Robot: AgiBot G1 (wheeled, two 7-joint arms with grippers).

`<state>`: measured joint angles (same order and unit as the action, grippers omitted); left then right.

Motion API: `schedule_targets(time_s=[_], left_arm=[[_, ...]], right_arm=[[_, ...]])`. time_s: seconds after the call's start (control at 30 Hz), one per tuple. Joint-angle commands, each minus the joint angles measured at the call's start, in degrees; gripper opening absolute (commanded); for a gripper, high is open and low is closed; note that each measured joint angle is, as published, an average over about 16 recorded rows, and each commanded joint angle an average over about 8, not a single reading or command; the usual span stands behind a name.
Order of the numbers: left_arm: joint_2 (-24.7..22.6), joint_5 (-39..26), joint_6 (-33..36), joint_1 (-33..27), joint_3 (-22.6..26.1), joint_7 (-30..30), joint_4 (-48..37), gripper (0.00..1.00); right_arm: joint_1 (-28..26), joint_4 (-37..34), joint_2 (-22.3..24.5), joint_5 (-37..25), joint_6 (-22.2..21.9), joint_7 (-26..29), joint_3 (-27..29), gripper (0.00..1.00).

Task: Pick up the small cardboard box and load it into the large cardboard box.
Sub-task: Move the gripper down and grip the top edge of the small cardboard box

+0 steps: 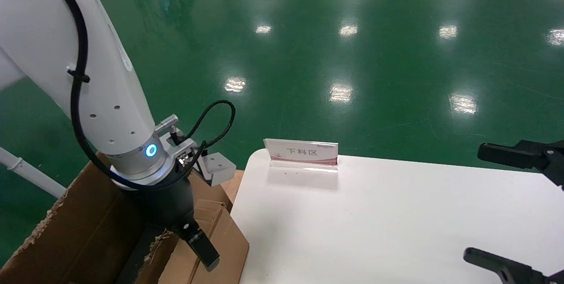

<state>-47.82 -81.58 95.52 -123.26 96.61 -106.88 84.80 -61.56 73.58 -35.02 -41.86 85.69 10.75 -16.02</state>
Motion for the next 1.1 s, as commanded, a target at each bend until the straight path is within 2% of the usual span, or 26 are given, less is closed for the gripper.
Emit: schedule_targets(time_s=[0.03,0.77,0.8,1.03,1.07,1.1], left_arm=[[0.01,-0.01,-0.05,0.07,0.0,0.04,0.0,0.0],[0.02,0.0,-0.18,0.22,0.0,0.12,-0.02,0.0],[0.02,0.0,-0.18,0.22,-0.01,0.12,-0.02,0.0],[0.02,0.0,-0.16,0.21,-0.01,0.1,-0.02,0.0],[0.02,0.0,-0.16,0.21,-0.01,0.1,-0.02,0.0],[0.02,0.0,-0.16,0.21,-0.01,0.1,-0.02,0.0]], right_arm=[[0.0,0.0,0.0,0.0,0.0,0.0,0.0,0.0],[0.01,-0.01,0.01,0.01,-0.02,0.0,0.0,0.0],[0.01,-0.01,0.01,0.01,-0.02,0.0,0.0,0.05],[0.01,-0.01,0.01,0.01,-0.02,0.0,0.0,0.93],[0.01,-0.01,0.01,0.01,-0.02,0.0,0.0,1.0],[0.01,-0.01,0.01,0.01,-0.02,0.0,0.0,1.0]])
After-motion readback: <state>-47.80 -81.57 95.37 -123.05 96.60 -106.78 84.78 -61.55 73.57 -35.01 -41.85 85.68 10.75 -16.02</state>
